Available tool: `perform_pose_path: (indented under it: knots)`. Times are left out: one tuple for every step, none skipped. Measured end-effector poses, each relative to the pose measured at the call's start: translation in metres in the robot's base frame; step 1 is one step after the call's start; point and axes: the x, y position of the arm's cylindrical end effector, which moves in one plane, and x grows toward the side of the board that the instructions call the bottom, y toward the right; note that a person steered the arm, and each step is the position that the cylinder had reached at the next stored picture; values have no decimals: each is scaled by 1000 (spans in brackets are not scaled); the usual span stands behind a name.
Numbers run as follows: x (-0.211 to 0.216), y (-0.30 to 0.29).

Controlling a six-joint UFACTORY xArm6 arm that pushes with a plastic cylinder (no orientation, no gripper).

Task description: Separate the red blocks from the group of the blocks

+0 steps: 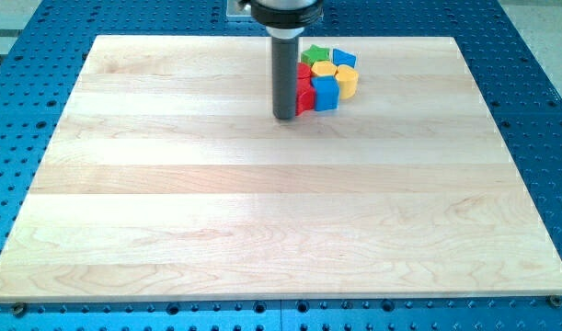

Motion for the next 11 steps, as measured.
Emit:
perform_pose_path:
  knots:
    - [0,5]
    - [25,-18]
    - [-15,-34]
    - [-78,-36]
    - [-124,-7]
    - [-127,9]
    - [-107,9]
    - [-97,14]
    - [-97,16]
    - [-84,14]
    - [-73,14]
